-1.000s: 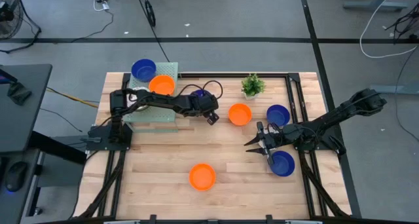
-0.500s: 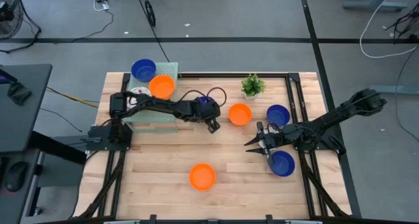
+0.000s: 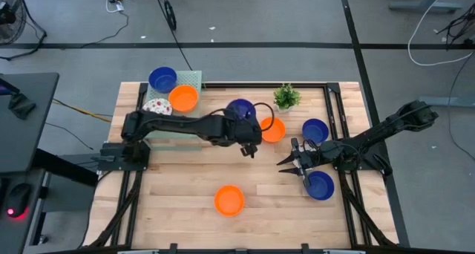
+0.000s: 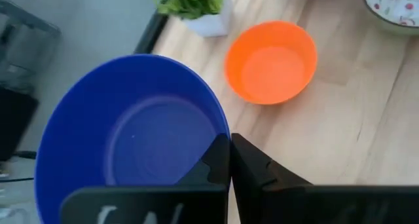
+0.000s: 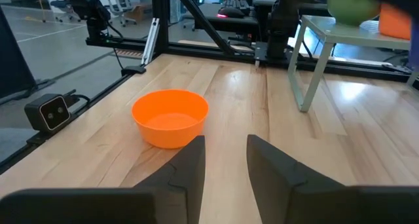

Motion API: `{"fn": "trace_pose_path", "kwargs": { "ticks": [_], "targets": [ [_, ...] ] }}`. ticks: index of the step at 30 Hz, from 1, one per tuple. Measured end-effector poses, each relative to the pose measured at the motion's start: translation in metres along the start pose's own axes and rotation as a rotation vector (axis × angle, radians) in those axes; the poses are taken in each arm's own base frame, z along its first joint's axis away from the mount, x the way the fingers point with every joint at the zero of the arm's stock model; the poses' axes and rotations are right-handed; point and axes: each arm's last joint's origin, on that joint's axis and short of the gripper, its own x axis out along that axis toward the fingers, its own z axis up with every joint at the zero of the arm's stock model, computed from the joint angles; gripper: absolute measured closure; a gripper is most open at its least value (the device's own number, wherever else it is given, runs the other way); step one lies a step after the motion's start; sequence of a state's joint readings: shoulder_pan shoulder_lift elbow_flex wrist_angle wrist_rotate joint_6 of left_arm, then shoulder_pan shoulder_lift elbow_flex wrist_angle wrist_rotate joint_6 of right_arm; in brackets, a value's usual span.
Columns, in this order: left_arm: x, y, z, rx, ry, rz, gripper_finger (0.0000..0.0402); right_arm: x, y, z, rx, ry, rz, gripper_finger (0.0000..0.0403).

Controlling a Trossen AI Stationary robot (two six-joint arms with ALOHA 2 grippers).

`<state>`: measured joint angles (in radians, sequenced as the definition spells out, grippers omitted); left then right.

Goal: Pick & Place Mini bowls
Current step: Stack the blue bowl on the blue bowl on the shelf

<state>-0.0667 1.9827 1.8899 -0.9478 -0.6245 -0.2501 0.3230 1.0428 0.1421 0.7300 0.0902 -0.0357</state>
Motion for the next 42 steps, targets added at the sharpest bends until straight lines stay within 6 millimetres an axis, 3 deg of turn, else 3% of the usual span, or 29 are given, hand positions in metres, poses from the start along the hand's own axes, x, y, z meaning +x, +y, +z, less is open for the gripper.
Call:
{"fn": "trace_pose_path", "kwargs": {
  "ticks": [7,15,21,26,30,35,42],
  "targets": [
    [-0.045,0.040,0.016,0.023,0.070,0.123,0.0398,0.000,0.000,0.000,0.000,0.000,0.000,0.0289],
    [-0.063,0.121,0.008,-0.102,0.204,0.262,0.0398,0.000,0.000,-0.002,0.010,0.019,0.001,0.0289],
    [-0.084,0.193,-0.016,-0.258,0.209,0.367,0.0398,0.000,0.000,-0.003,0.025,0.033,0.001,0.0289],
    [-0.089,0.234,-0.050,-0.441,0.166,0.384,0.0397,0.000,0.000,-0.004,0.027,0.038,0.001,0.0289],
    [-0.077,0.248,-0.081,-0.545,0.129,0.318,0.0398,0.000,0.000,-0.003,0.024,0.036,0.001,0.0289],
    [-0.056,0.251,-0.114,-0.609,0.150,0.280,0.0396,0.000,0.000,-0.002,0.021,0.021,0.001,0.0289],
    [-0.034,0.248,-0.134,-0.606,0.227,0.296,0.0397,0.000,0.000,-0.002,0.011,0.019,0.001,0.0289]
  ]
}}
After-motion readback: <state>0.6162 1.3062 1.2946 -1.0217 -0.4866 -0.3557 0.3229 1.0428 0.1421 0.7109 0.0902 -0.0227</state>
